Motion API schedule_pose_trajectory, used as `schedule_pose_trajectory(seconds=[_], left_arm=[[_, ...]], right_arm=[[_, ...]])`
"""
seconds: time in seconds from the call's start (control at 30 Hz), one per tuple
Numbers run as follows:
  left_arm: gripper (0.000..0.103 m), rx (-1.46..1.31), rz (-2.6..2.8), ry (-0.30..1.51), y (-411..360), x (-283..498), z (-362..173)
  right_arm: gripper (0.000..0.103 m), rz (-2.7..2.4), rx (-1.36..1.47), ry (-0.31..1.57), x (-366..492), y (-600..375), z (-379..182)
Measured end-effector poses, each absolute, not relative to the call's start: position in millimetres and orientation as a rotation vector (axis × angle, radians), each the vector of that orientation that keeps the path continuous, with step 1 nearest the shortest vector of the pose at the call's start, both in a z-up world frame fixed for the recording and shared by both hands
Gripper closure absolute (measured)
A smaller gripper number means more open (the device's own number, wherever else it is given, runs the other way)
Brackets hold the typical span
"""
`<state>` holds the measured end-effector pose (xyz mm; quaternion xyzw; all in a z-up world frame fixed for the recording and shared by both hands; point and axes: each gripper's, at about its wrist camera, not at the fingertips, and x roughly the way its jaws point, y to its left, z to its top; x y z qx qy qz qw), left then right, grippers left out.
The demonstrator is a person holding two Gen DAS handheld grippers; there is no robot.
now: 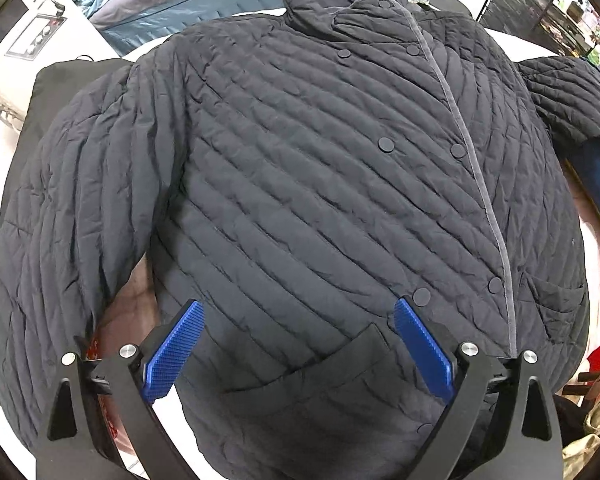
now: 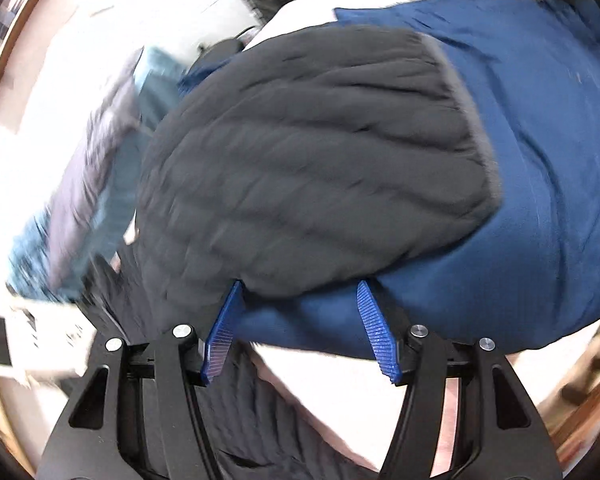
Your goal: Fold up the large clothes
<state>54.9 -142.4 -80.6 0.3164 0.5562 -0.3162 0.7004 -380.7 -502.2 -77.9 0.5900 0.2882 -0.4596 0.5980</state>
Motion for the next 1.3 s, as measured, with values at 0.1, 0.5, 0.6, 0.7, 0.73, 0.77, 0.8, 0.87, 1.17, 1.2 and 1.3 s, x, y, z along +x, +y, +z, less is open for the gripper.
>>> schedule_pose_trajectory(seconds=[0.1,0.5,0.6,0.7,0.73,0.77,0.8,0.87,1.17,1.2,1.3], left_arm=[[0.009,0.721,-0.708,1.24,-142,52,-81],[0.009,0.728,-0.702,1.23,-138,44,-74],[0.009,0.713,-0.691,1.239,-134,46,-74],[0.009,0.701,-0.685,1.24,-132,48,-73],[0.009,0.699,-0.685,1.239,-132,48,-73],[0.009,0.695,-0.685,1.238,-131,48,-73],[0.009,0.692,-0.684,1.237,-130,49,-72],[0.009,0.686,-0.681,1.237,-129,51,-72],[0.009,0.638,-0.637,1.237,-111,61,-69],[0.009,0.633,-0.623,1.238,-107,62,-70],[0.009,0.623,-0.583,1.244,-96,66,-74]], right_arm=[[0.044,-1.073,1.386,0.625,-389,-510,-81],[0.09,-1.12,1.232,0.544,-403,-532,-39],[0.092,-1.102,1.134,0.558,-385,-532,-20],[0.093,-1.055,1.038,0.571,-359,-531,2],[0.093,-1.026,0.998,0.579,-347,-530,10],[0.093,-0.994,0.953,0.591,-331,-527,18],[0.094,-0.961,0.916,0.599,-313,-526,24],[0.094,-0.877,0.864,0.605,-283,-517,35],[0.095,-0.423,0.699,0.753,-110,-427,28],[0.095,-0.385,0.688,0.781,-94,-416,21],[0.095,-0.308,0.677,0.862,-59,-384,-5]])
